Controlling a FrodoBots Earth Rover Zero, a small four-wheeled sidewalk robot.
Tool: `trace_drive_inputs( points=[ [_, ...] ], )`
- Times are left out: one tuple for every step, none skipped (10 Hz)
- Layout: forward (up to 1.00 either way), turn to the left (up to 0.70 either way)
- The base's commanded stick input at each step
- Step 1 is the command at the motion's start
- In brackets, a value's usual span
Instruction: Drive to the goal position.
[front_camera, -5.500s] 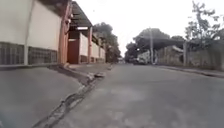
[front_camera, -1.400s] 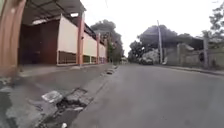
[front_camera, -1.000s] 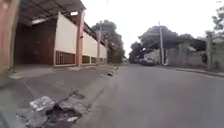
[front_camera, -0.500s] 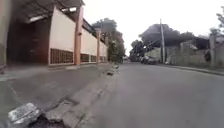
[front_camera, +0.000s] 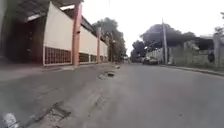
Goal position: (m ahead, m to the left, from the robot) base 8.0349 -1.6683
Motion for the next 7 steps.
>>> trace_drive_inputs(
  points=[
    [0.7, -0.03],
    [0.7, -0.2],
    [0.7, -0.35],
    [0.7, -0.35],
    [0.7, -0.35],
    [0.7, -0.35],
    [0.7, -0.35]
  ],
)
